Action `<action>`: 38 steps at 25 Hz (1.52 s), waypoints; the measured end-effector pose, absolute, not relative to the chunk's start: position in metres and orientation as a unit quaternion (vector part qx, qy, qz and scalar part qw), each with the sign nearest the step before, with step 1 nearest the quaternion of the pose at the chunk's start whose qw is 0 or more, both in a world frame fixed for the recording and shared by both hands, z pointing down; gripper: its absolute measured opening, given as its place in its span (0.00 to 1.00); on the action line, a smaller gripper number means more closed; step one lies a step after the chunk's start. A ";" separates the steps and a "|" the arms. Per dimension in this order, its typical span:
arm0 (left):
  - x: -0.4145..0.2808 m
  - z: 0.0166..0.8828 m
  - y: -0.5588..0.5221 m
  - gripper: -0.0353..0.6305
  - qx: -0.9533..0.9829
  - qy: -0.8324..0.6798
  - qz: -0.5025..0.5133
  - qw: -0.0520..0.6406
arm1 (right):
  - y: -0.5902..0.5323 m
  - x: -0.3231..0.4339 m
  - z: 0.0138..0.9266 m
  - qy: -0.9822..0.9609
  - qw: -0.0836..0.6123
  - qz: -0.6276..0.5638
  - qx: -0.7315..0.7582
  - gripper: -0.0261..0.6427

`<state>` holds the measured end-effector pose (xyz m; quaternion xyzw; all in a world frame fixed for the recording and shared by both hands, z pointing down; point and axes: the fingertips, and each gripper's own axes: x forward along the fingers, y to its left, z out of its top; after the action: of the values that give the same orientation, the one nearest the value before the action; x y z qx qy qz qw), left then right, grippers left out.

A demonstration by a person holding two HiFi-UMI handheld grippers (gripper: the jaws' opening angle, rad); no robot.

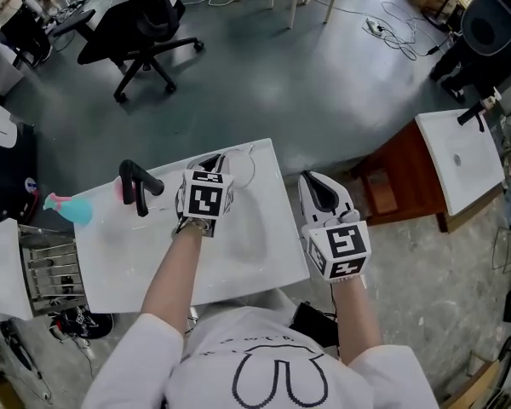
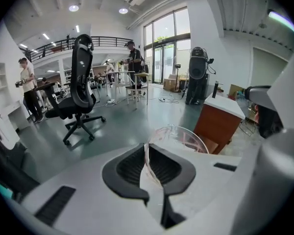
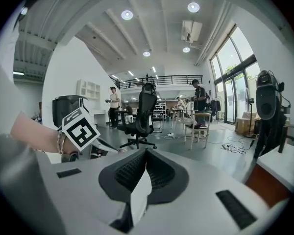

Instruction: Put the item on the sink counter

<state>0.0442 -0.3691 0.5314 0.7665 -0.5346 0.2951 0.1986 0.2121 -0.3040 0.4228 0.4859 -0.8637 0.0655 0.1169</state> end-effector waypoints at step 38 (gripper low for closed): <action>0.047 0.527 -0.369 0.59 0.805 -0.480 0.239 0.253 | -0.294 0.196 0.417 -0.848 0.117 0.076 0.511 0.08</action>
<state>0.0474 -0.3689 0.5275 0.8052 -0.4802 0.2391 0.2529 0.1957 -0.2938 0.4171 0.5115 -0.8479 0.0758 0.1170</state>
